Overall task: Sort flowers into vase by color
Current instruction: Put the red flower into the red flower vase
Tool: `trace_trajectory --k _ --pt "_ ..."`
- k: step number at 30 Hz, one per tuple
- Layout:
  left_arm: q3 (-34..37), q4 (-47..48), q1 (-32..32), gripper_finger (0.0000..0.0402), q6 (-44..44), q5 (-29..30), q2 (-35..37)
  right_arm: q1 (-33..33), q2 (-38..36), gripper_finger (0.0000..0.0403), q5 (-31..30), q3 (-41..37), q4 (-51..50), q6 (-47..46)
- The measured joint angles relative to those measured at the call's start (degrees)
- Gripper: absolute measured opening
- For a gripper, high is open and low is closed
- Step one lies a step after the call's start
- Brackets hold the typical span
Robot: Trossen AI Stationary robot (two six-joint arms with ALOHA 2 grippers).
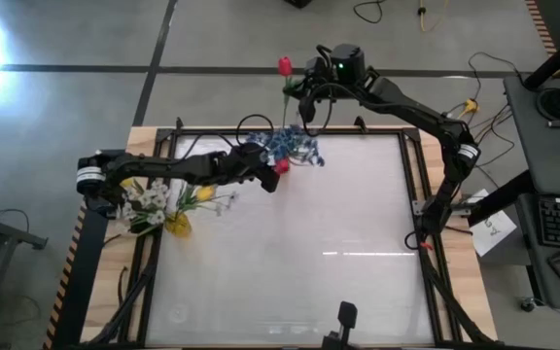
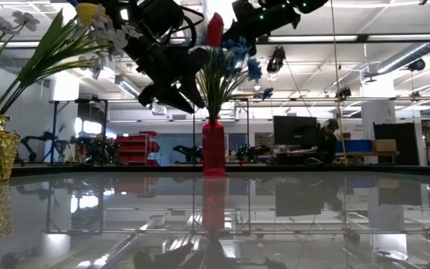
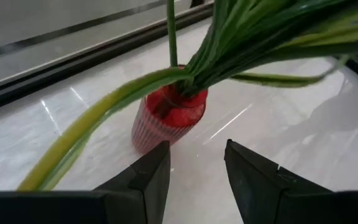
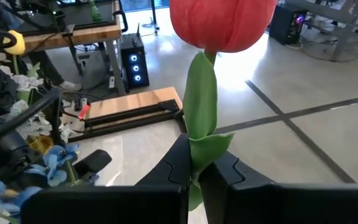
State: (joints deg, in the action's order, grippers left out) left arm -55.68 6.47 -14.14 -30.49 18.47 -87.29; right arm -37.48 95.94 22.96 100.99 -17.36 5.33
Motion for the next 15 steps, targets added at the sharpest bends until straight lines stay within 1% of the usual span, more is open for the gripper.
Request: trace_trajectory --k 6,11,15 --pt "0.0 -1.2 -1.0 0.0141 -0.2 0.0 0.0 -0.1 0.0 0.0012 0.1 0.0 0.0 1.2" --pt "0.0 -2.0 -2.5 0.0141 -0.3 0.0 0.0 -0.1 0.0 0.0012 2.6 0.0 0.6 2.0" --pt "0.0 -2.6 -4.1 0.0141 -0.6 0.0 0.0 -0.1 0.0 0.0012 3.1 0.0 1.2 2.1"
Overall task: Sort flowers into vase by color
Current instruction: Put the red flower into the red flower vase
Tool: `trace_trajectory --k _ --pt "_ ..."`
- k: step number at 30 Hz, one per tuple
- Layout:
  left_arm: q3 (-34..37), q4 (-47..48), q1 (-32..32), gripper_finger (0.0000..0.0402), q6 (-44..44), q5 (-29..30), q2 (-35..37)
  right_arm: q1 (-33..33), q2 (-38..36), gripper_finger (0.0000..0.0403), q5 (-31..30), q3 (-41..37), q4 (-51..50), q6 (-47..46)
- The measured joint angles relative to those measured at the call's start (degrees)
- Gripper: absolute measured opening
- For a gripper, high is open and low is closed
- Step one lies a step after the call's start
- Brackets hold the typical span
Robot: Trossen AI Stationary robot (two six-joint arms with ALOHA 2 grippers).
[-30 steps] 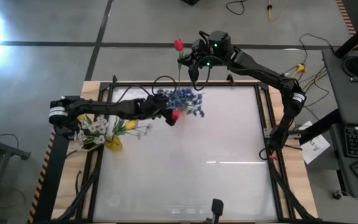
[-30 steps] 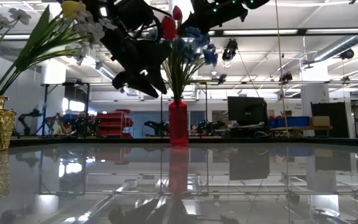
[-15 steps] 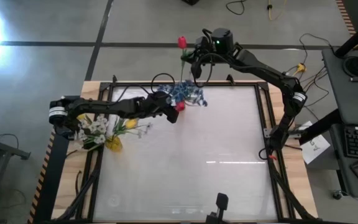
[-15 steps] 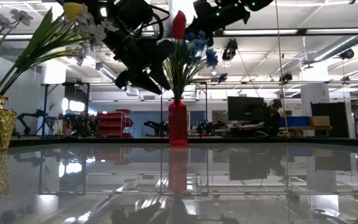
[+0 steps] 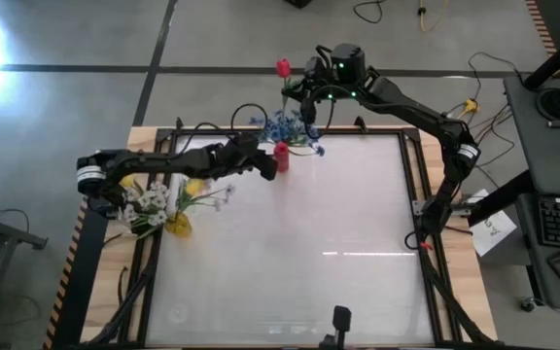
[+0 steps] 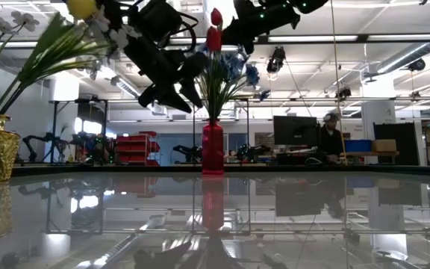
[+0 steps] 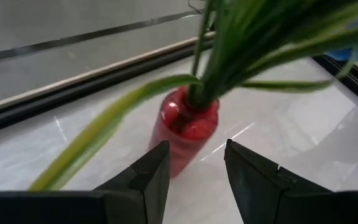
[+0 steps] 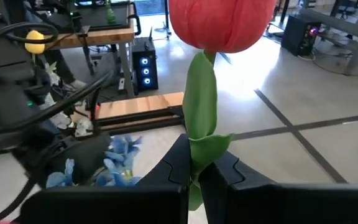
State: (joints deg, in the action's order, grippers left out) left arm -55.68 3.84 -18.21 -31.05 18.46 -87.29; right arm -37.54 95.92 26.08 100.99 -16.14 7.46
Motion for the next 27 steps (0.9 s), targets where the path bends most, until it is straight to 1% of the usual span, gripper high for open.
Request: trace_trajectory --k 5,8,15,19,23,27 --pt "-0.5 0.2 -1.8 0.0141 0.4 -0.3 0.0 0.1 0.9 0.0012 3.8 0.0 0.3 -0.5" --pt "-1.5 0.2 -2.8 0.0141 0.8 -2.1 0.4 0.2 2.1 0.0012 5.2 0.0 0.1 -0.6" --pt "-2.9 1.5 -3.5 0.0141 2.6 -2.8 2.6 0.2 2.7 0.0012 5.5 -0.2 0.0 0.1" --pt "-3.5 4.4 -4.3 0.0141 3.6 -2.7 5.8 0.2 2.7 0.0013 5.9 -1.1 -1.7 2.2" --pt "-3.6 5.1 -5.9 0.0141 5.2 -2.8 10.5 0.3 2.8 0.0013 6.1 -3.8 -1.9 2.6" --pt "-3.6 5.2 -8.5 0.0141 6.5 -6.0 15.3 0.6 2.8 0.0013 6.5 -6.3 -1.7 2.6"
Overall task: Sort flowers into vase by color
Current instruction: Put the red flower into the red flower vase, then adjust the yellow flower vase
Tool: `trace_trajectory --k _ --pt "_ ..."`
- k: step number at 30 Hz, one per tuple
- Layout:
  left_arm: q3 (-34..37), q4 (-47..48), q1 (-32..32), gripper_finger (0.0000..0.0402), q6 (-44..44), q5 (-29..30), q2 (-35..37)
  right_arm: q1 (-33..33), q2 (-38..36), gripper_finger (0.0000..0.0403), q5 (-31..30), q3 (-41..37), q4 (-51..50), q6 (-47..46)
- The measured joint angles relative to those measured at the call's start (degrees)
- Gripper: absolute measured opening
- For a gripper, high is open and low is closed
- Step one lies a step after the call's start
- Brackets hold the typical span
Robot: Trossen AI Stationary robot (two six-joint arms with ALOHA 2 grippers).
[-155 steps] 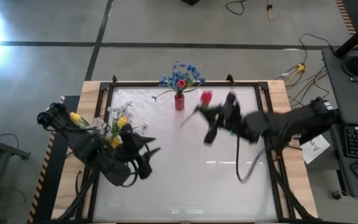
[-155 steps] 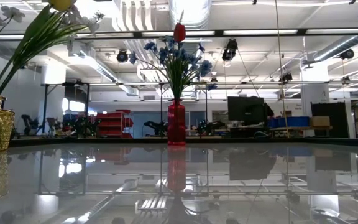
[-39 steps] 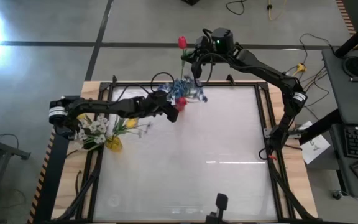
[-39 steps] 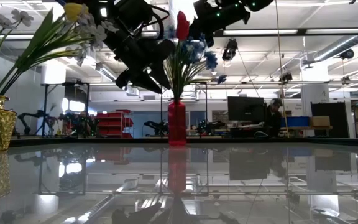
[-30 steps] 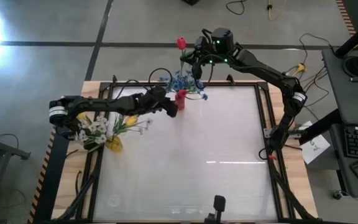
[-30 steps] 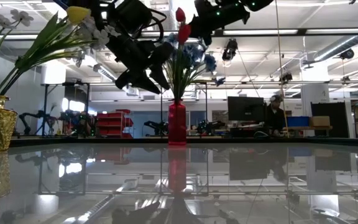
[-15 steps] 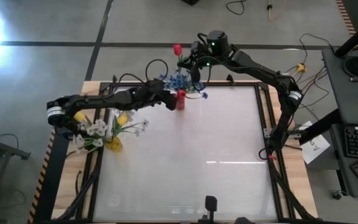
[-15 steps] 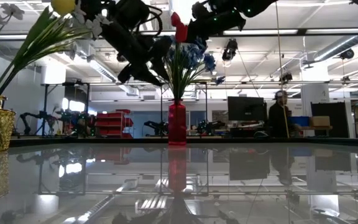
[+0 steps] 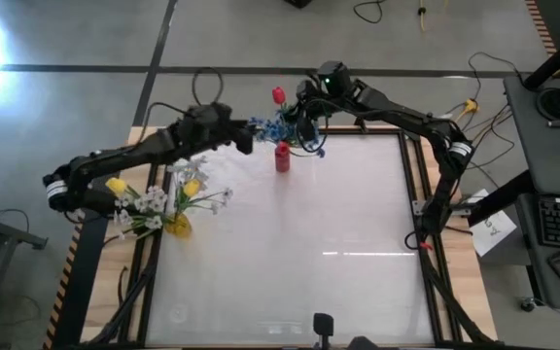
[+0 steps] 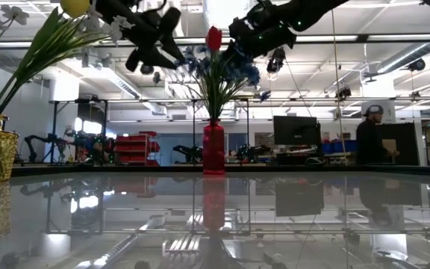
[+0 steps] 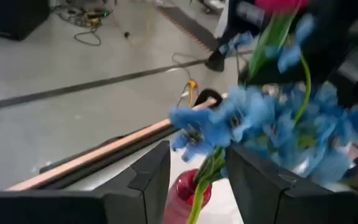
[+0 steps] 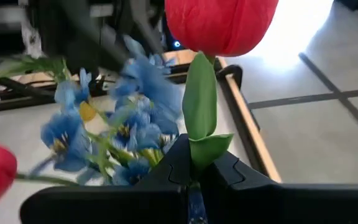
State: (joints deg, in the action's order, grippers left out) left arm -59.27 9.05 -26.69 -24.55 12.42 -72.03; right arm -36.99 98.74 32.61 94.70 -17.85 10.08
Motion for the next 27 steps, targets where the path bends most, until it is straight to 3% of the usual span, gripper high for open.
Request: trace_trajectory --k 6,13,19,24,27 --pt "0.0 0.2 -2.1 0.0141 3.5 -2.8 6.1 1.4 0.0 0.0025 0.3 -2.1 0.5 -1.2" --pt "0.0 2.8 -2.5 0.0141 5.9 -3.6 13.7 1.7 -0.1 0.0121 -3.1 -0.3 -0.6 -4.7" --pt "0.0 12.2 -2.7 0.0141 8.6 -4.0 20.8 1.6 -0.9 0.0191 -7.2 4.5 -1.8 -5.6" --pt "0.0 13.6 -2.7 0.0141 9.7 -13.4 28.0 1.5 -0.9 0.0229 -7.2 9.1 -4.1 -5.6" --pt "0.0 13.3 -2.6 0.0141 8.8 -15.9 31.6 1.5 -0.9 0.0249 -7.4 12.3 -6.1 -5.1"
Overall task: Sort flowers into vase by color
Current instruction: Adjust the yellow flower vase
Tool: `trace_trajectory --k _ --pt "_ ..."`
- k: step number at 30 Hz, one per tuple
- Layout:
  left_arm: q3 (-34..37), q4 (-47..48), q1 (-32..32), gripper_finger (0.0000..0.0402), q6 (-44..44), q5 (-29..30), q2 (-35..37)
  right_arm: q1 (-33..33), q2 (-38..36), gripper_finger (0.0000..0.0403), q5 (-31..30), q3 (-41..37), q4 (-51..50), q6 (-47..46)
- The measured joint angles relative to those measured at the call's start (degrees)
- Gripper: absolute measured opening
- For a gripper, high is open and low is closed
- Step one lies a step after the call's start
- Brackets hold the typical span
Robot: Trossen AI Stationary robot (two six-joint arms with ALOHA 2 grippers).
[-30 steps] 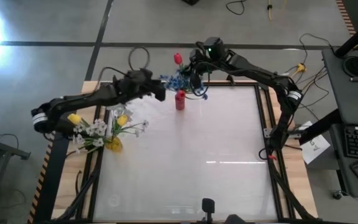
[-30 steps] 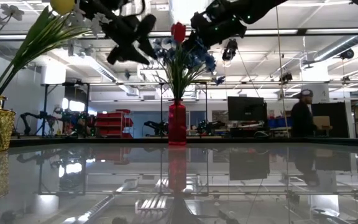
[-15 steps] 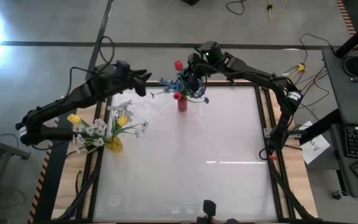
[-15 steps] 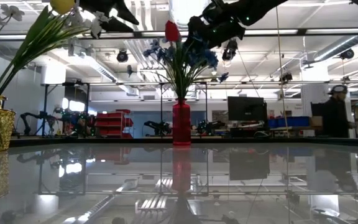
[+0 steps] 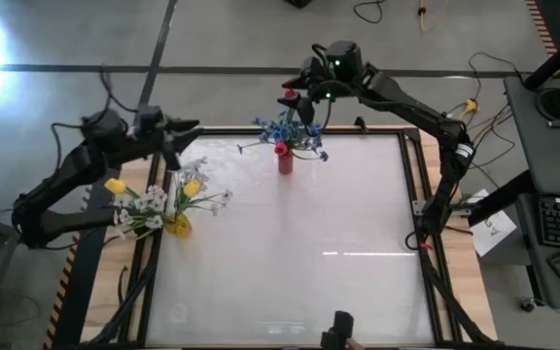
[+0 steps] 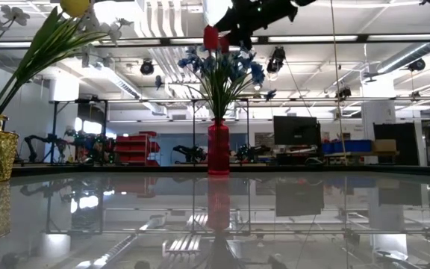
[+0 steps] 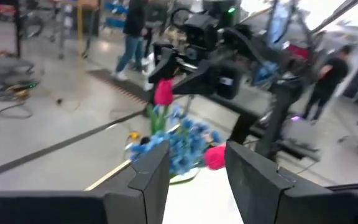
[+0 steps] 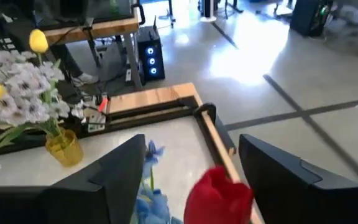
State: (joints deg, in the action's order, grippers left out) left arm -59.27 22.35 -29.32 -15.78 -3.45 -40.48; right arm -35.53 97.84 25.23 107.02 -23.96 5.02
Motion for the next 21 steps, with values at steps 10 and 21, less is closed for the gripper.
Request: trace_trajectory --k 10,21 --pt "0.0 -11.7 0.1 0.0138 -5.6 -28.3 4.3 0.0 -0.6 0.0295 -7.5 11.5 -6.4 3.6" --pt "0.0 -32.8 9.9 0.0094 -13.8 -39.6 -4.8 0.0 -3.6 0.0306 -9.3 15.3 -10.0 -1.1"
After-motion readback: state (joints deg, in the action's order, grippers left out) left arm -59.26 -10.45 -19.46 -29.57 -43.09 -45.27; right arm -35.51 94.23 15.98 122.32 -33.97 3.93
